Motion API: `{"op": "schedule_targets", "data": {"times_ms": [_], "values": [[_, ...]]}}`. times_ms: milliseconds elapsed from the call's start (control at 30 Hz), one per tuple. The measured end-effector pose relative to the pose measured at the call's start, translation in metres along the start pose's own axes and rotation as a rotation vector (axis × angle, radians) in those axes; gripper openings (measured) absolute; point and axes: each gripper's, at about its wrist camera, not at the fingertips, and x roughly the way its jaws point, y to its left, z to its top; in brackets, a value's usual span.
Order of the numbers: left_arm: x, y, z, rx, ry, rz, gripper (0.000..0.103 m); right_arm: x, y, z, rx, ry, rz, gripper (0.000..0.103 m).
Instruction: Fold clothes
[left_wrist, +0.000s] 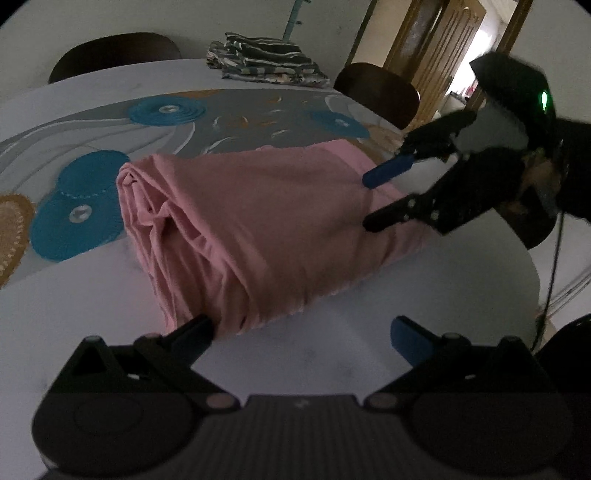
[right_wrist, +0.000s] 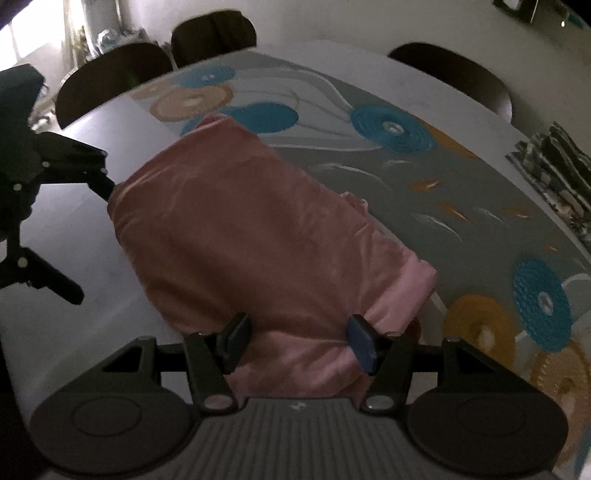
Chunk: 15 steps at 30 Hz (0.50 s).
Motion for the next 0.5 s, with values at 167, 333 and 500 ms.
{"op": "schedule_targets", "data": {"times_ms": [167, 333, 500], "values": [[0.001, -0.004, 0.001, 0.011, 0.019, 0.015, 0.103, -0.018, 0.027, 0.031, -0.076, -0.083, 0.035, 0.058], [-0.005, -0.004, 0.0, 0.015, 0.0, 0.013, 0.103, -0.008, 0.058, 0.063, -0.119, -0.132, 0.102, 0.058], [-0.009, -0.005, -0.002, 0.022, -0.012, 0.007, 0.103, 0.012, 0.092, 0.083, -0.2, -0.13, 0.087, 0.058]]}}
